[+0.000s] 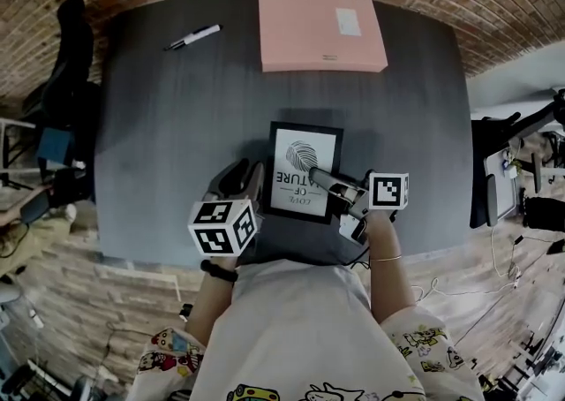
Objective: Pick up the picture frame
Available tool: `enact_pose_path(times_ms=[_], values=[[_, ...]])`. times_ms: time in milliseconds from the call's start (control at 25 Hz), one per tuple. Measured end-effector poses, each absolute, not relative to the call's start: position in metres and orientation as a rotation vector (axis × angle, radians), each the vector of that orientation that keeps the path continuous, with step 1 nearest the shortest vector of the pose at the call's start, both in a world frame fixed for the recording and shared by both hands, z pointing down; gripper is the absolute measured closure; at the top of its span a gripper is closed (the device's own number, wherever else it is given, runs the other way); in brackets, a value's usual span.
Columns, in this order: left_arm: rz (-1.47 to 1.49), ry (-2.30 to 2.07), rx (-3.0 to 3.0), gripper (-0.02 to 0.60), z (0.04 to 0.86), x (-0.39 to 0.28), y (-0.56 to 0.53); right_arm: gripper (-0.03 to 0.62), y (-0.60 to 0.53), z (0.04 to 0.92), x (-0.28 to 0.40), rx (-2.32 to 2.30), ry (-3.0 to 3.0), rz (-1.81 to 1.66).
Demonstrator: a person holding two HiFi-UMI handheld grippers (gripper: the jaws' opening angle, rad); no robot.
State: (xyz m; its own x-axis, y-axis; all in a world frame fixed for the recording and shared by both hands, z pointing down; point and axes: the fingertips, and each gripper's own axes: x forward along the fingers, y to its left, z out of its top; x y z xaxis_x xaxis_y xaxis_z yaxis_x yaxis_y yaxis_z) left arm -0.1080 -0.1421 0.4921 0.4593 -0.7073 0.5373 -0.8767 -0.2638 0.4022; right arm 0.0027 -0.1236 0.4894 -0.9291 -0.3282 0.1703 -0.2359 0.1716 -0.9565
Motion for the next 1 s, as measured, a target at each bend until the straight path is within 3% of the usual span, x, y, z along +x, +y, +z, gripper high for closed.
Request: enact_pose_path(times_ms=[400, 1000], values=[[0.269, -1.366, 2.134, 0.460, 0.453, -0.112, -0.129, 0.581, -0.109, 0.460, 0.014, -0.671, 2.458, -1.754], [0.243, -1.422, 2.282, 0.472, 0.402, -0.120, -0.102, 0.582, -0.095, 0.391, 0.033, -1.000, 2.744, -1.242]])
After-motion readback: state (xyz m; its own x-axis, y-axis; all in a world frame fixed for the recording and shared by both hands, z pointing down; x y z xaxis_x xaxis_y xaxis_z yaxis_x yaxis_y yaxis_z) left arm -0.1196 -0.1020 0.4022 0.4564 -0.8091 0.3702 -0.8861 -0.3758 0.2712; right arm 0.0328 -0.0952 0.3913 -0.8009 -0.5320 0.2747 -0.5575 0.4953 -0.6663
